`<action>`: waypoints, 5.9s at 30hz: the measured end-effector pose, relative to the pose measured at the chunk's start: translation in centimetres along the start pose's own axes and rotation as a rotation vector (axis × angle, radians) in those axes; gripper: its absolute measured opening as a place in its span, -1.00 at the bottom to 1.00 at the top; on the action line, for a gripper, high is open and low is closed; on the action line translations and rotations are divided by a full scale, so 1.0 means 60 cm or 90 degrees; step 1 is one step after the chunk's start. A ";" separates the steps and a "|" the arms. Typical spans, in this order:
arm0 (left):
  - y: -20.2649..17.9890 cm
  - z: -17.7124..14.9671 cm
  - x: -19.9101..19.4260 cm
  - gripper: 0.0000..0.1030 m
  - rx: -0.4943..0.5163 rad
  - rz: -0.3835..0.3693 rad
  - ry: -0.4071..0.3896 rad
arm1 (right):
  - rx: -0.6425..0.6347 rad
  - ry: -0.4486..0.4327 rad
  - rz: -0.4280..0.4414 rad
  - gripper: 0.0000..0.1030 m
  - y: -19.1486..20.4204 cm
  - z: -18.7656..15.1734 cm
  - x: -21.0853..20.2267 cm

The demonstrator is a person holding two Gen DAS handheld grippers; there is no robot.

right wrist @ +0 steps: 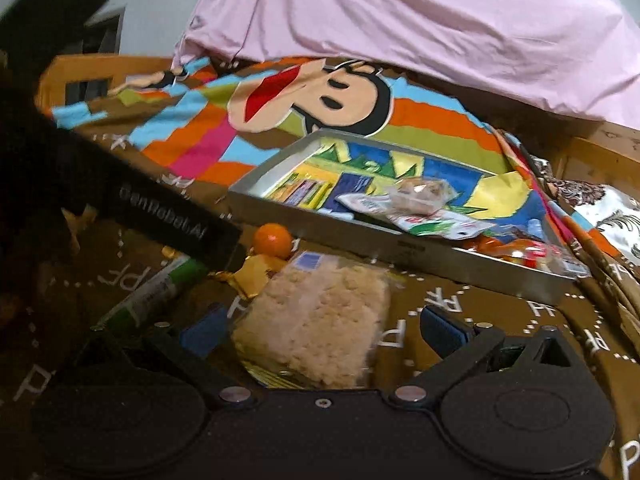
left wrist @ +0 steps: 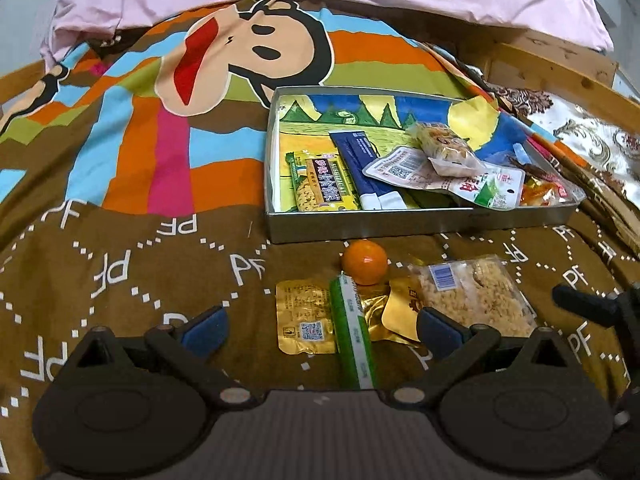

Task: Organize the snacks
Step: 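Lower the left tool toward the green stick snack while the right tool approaches the puffed-rice bar, then close the left tool on the green stick snack while the right tool grips the puffed-rice bar, then lift the green stick snack with the left tool while the right tool carries the puffed-rice bar over the tray, then lower both held snacks into the metal tray and open both tools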

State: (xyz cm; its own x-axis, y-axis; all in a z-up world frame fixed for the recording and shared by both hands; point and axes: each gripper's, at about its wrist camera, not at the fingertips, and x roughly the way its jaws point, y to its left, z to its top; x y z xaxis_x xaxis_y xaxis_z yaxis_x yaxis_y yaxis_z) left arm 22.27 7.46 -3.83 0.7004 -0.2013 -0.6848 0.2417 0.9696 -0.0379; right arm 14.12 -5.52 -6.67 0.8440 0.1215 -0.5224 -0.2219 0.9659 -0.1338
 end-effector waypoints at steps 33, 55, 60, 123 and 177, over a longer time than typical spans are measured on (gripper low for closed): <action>-0.043 -0.029 -0.021 0.75 -0.034 0.045 0.020 | 0.019 0.049 0.081 0.67 -0.069 -0.036 -0.042; -0.079 -0.017 -0.011 -0.37 -0.003 0.110 0.080 | 0.049 0.051 0.109 0.56 -0.081 -0.034 -0.037; -0.083 -0.009 -0.014 -0.48 -0.017 0.115 0.087 | 0.028 0.049 0.108 0.54 -0.075 -0.036 -0.045; -0.119 -0.029 -0.007 -0.21 0.041 -0.067 0.163 | -0.042 0.035 0.083 0.69 -0.080 -0.048 -0.061; -0.051 0.157 0.052 -0.63 -0.178 -0.225 -0.080 | 0.031 -0.121 -0.053 0.48 -0.207 0.037 -0.072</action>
State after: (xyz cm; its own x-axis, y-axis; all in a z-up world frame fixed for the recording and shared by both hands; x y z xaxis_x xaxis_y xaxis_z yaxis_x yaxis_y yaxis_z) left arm 30.02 2.54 1.00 0.6876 -0.5250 -0.5016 0.3027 0.8351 -0.4592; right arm 14.28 -17.52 -0.87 0.9366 0.0770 -0.3419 -0.1270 0.9838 -0.1263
